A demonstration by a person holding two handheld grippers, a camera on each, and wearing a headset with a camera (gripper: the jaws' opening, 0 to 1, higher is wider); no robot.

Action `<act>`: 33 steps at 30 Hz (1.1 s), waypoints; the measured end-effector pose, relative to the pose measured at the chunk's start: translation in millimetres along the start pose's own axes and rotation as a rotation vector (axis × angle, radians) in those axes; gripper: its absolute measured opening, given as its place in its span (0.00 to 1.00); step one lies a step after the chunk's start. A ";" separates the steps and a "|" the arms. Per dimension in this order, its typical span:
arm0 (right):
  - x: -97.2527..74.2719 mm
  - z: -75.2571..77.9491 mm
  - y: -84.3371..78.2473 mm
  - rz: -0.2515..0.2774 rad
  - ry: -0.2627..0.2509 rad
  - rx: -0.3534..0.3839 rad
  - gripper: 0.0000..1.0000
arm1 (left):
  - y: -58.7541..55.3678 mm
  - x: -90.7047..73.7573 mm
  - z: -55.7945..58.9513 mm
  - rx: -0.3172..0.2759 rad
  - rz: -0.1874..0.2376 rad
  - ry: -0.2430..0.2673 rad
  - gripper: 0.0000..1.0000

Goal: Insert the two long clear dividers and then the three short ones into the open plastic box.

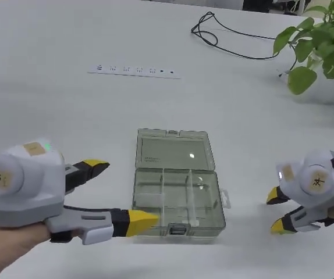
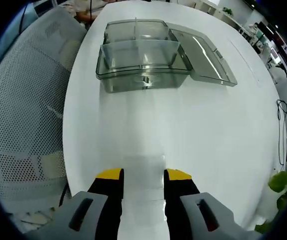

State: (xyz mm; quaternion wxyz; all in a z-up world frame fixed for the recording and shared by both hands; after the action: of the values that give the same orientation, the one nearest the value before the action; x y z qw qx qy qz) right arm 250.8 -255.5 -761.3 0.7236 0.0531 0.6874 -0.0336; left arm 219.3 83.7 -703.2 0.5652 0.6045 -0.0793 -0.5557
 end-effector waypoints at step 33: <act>-80.0 -3.9 54.7 0.267 -0.261 0.044 0.32 | 24.4 22.9 9.7 -0.121 -0.050 -0.077 0.74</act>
State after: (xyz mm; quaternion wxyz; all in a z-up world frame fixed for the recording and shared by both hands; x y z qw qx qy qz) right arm 249.4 -202.7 -679.9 0.8032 0.1549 0.5737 0.0410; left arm 233.4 52.8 -695.2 0.5833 0.5490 -0.0523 -0.5964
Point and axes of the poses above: the centre of the closed fingertips' face, and the gripper's own axes: x roughly forward along the fingers, z roughly to its right, y roughly out of its top, the point moved 9 cm from there along -x, roughly backward along the fingers, and after that the axes turned 13 degrees about -z, right-handed, at the moved point
